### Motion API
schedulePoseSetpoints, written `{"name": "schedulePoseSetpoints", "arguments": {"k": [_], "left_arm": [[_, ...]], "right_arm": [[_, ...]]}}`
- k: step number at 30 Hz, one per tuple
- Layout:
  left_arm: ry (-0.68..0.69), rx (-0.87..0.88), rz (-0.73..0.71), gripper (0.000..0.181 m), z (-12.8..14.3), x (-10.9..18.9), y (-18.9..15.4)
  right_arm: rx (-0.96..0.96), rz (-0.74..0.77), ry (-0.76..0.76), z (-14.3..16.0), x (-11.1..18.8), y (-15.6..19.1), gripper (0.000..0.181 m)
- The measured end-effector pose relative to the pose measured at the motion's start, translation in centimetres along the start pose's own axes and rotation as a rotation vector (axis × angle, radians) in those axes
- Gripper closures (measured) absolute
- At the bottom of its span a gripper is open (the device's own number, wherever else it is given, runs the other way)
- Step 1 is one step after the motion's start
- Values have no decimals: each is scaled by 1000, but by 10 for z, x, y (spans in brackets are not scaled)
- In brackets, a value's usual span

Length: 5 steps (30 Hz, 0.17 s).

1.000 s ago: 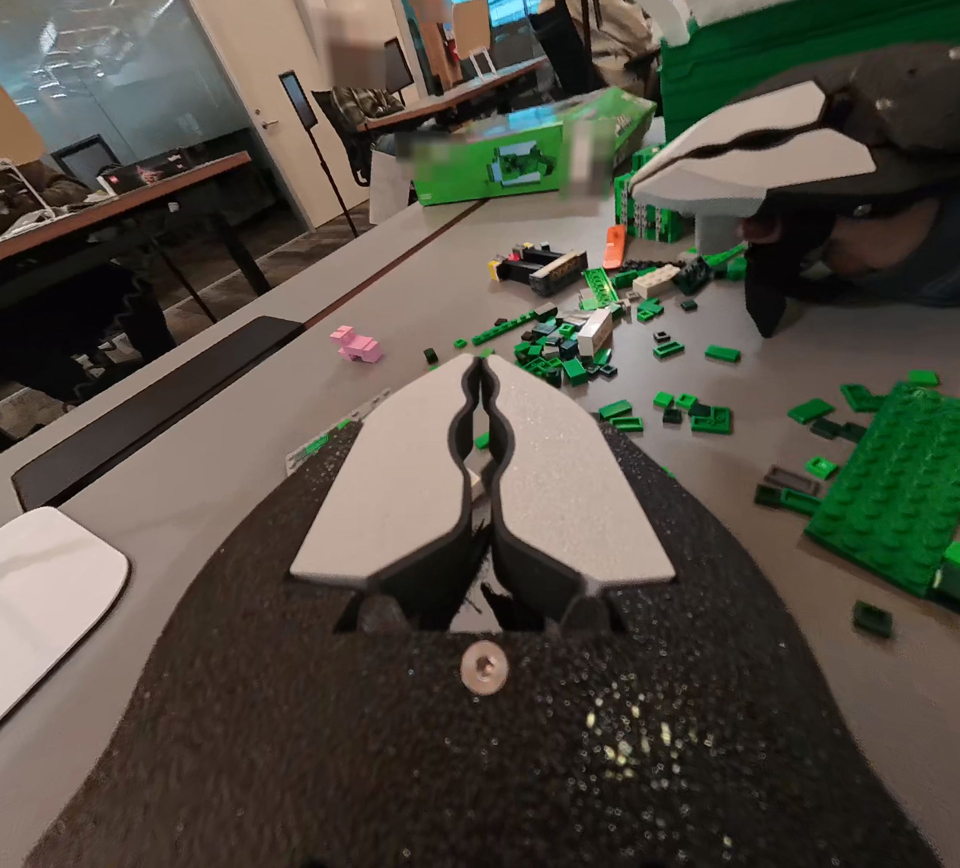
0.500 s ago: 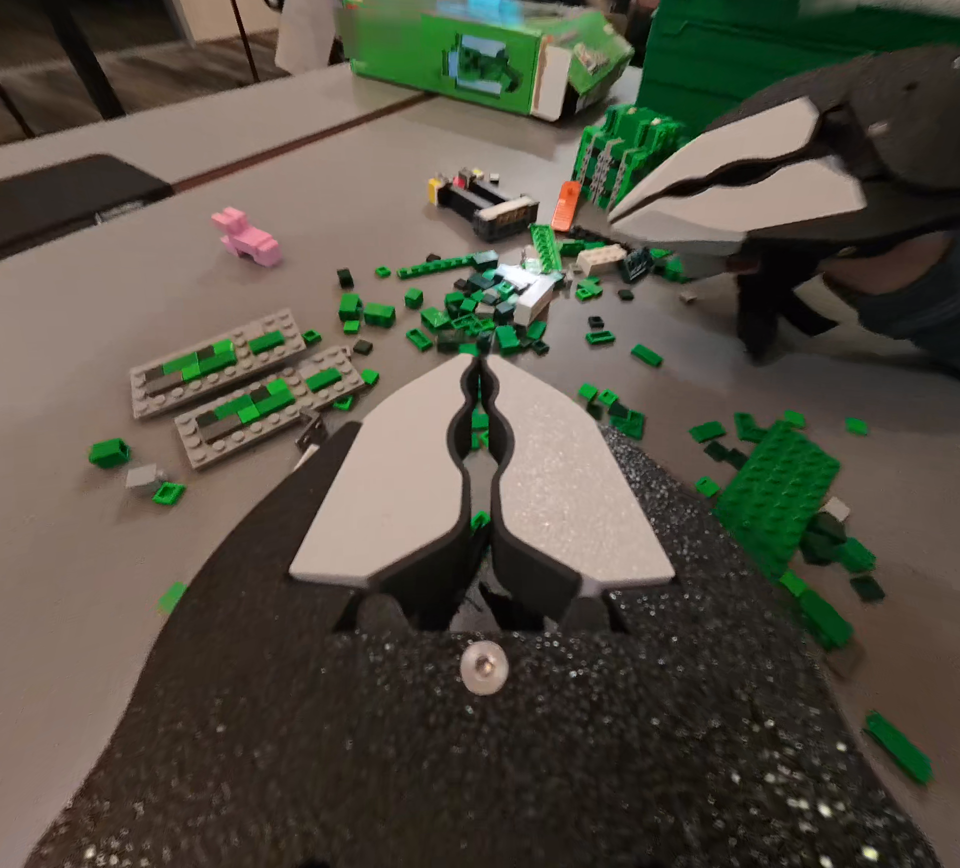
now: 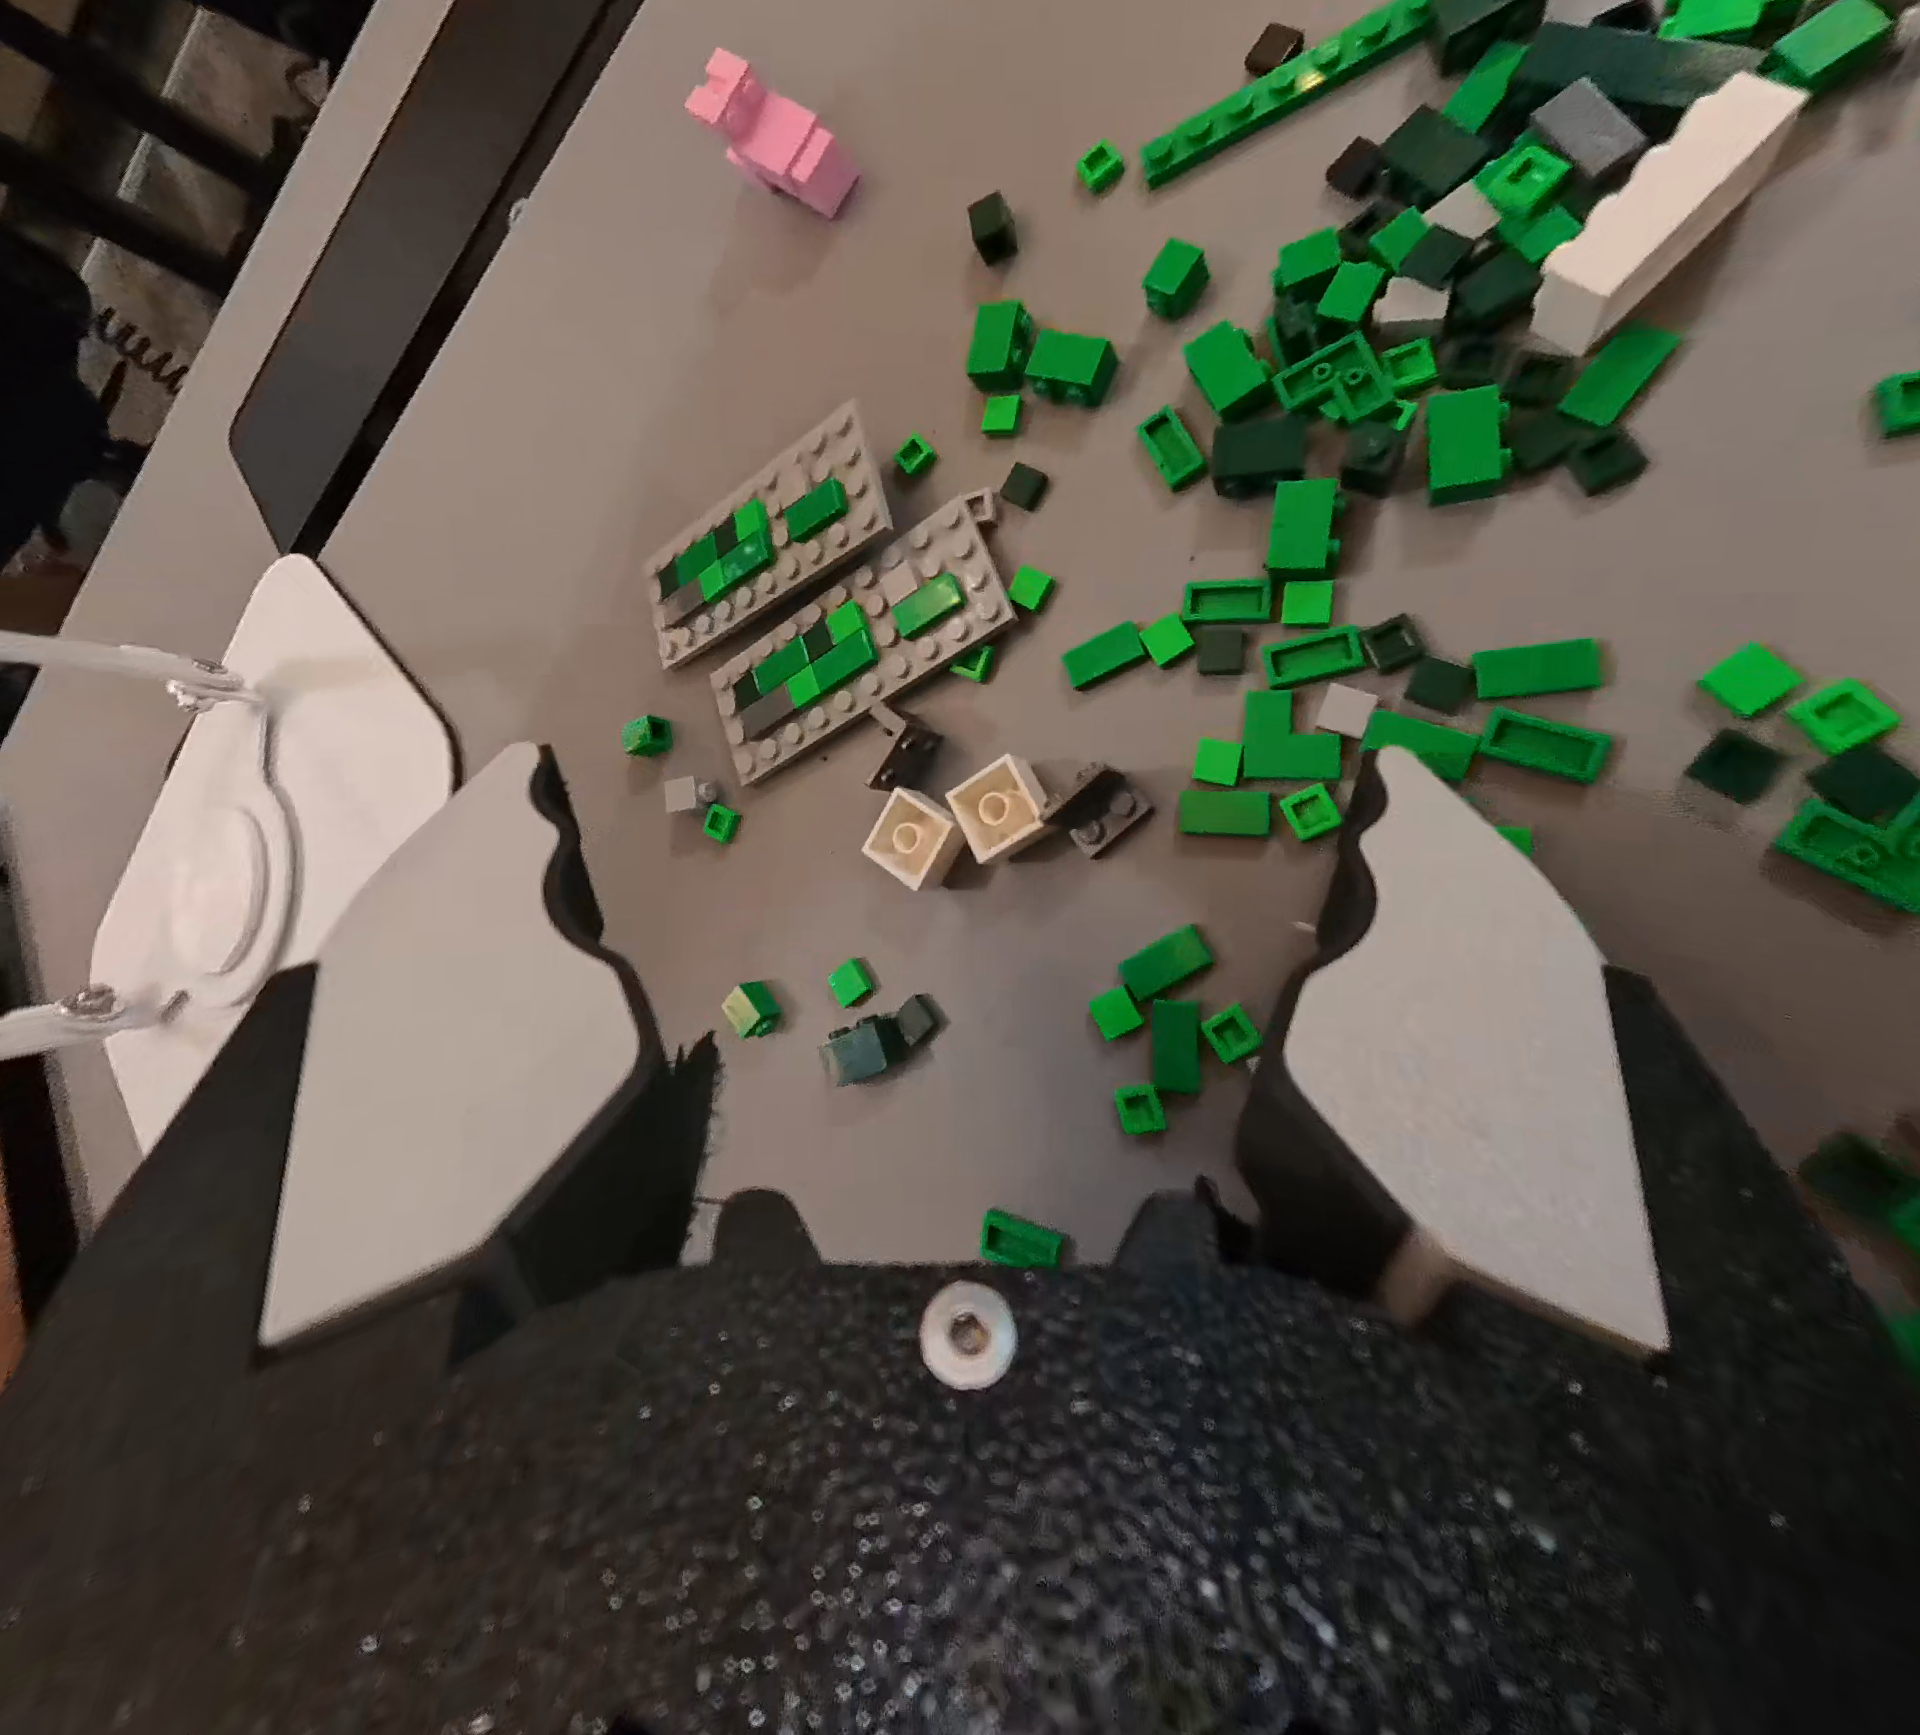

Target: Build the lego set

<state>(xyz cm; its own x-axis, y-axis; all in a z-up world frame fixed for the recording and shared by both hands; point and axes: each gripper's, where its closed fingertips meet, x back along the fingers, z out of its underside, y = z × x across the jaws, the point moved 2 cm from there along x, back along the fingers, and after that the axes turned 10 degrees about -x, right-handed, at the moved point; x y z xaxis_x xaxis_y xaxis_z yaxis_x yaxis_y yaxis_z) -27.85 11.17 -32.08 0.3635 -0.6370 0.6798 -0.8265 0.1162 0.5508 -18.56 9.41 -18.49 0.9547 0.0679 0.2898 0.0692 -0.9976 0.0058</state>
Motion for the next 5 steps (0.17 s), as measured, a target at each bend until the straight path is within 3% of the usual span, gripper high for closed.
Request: {"name": "schedulePoseSetpoints", "arguments": {"k": [5], "left_arm": [[34, -27, -58, 47, -9, 0, 3]], "right_arm": [[45, 38, 20, -10, -2, 8, 47]]}}
